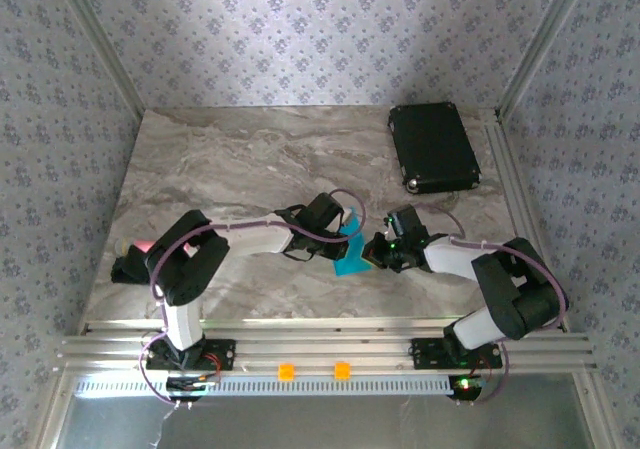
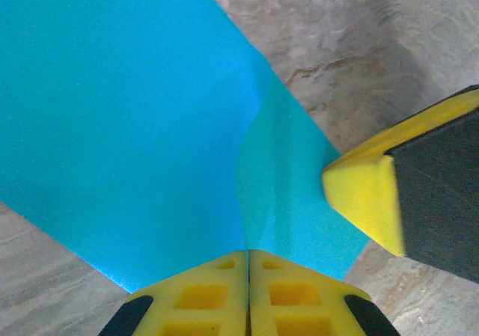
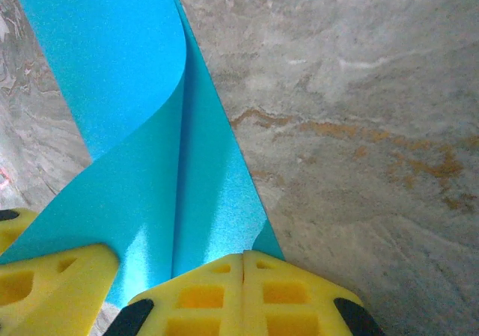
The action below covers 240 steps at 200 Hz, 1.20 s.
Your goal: Fold a paper plane with a square sheet of paper (pick it up from the middle)
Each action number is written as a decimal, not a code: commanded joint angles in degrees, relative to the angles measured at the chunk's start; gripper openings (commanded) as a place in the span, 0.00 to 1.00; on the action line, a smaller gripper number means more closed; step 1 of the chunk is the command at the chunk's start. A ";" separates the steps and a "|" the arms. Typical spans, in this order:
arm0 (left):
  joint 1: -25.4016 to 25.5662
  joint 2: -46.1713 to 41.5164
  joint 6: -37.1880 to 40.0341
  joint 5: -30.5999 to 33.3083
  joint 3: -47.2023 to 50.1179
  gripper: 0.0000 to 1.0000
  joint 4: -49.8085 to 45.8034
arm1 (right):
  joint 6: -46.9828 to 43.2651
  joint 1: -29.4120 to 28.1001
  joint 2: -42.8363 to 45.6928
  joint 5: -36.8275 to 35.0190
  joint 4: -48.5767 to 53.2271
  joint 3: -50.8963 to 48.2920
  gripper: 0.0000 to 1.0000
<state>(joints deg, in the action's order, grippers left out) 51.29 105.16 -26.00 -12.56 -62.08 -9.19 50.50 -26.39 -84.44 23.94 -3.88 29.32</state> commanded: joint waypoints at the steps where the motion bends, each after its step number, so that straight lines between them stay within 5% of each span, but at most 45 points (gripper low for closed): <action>1: -0.57 0.99 0.77 1.08 0.66 0.08 -0.83 | -1.21 -0.02 -1.82 -2.10 5.59 -0.32 0.01; 240: -1.10 1.73 1.38 2.21 1.73 0.09 3.32 | -1.89 0.03 -1.97 -2.10 6.34 -0.64 0.02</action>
<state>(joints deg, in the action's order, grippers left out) 50.61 106.67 -25.98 -10.90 -60.53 -6.37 49.89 -26.39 -84.44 23.99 -3.60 29.41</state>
